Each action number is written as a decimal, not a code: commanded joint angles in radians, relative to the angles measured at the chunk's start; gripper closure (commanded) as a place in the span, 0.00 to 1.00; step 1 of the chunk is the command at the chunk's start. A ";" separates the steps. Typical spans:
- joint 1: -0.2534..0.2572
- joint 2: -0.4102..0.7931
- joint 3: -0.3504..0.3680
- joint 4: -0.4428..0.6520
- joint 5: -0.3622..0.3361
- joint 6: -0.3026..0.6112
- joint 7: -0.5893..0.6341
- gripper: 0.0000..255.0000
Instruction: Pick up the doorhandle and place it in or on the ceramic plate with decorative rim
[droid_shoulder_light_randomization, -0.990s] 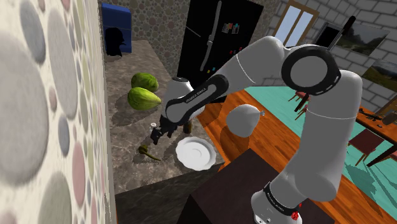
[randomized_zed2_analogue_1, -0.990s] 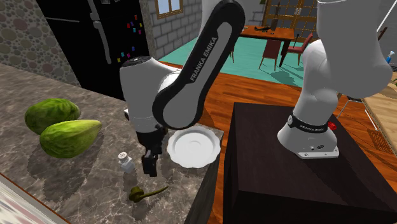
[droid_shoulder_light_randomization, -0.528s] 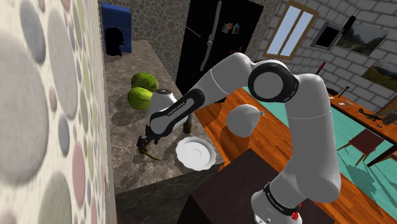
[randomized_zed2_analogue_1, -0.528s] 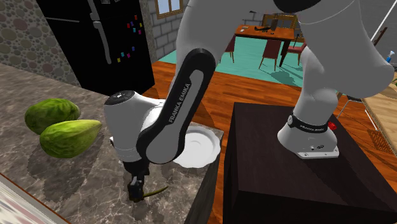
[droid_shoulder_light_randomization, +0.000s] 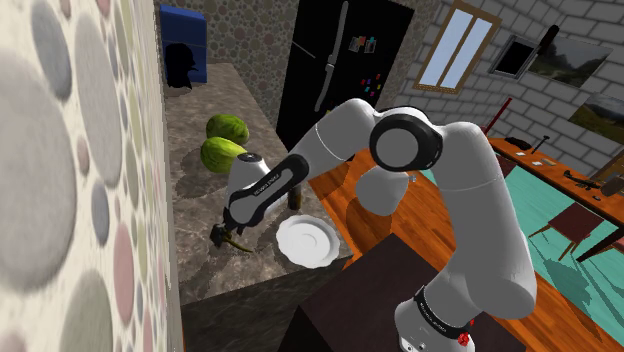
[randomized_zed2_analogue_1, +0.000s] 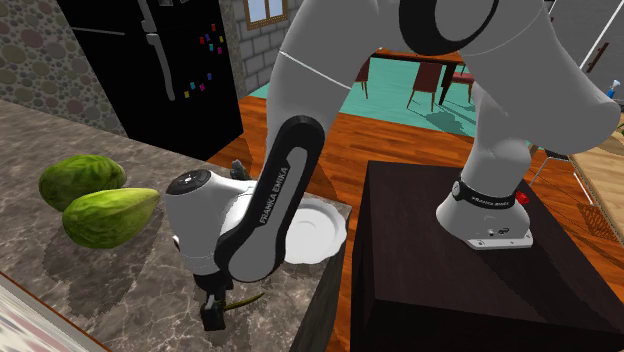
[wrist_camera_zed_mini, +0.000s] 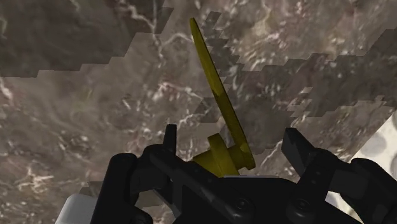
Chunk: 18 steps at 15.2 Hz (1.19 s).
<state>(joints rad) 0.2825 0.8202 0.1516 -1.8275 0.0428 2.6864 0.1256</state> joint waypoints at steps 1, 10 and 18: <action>0.004 0.022 -0.002 0.012 -0.001 0.010 0.001 0.00; 0.003 0.022 -0.002 0.012 -0.001 0.009 0.001 1.00; 0.004 0.022 -0.002 0.013 -0.001 0.010 0.001 1.00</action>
<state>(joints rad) 0.2841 0.8393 0.1468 -1.8147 0.0411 2.6961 0.1264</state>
